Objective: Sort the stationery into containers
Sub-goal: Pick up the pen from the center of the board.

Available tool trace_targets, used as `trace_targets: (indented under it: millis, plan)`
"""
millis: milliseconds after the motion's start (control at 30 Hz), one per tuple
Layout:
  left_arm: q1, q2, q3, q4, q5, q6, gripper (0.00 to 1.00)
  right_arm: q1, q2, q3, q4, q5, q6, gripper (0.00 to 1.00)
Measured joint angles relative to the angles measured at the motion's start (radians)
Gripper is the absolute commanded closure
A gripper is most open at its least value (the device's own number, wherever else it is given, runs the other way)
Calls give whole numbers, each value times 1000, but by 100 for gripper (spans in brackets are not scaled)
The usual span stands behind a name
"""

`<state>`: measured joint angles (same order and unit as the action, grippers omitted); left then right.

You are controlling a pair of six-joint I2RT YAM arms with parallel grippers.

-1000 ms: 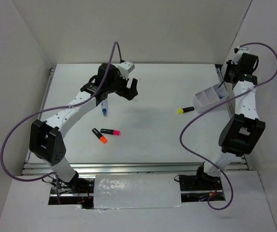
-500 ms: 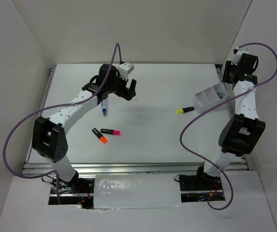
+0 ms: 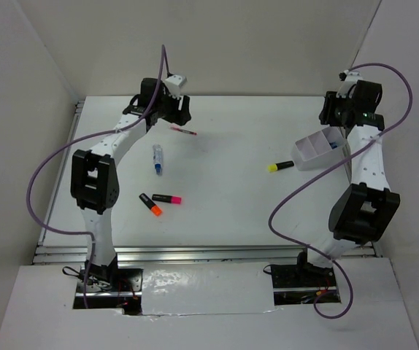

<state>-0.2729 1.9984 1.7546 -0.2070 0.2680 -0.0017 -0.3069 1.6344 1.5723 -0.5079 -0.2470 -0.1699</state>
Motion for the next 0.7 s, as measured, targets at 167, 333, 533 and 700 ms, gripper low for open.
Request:
trace_targets:
  millis: [167,333,533,700]
  plan:
    - [72,193,155,38,73,-6,22,31,-90,-31,-31,-76,22,51]
    - [126,328,216,76,92,-57,11,38,-156,-62,-59,-128,35,51]
    - [146,404,224,119,122,-134,5,45,-163,-92,-106,-146,34,50]
    - [153,455,264,170,158,-191,4,47,-163,-103,-137,-154,34,50]
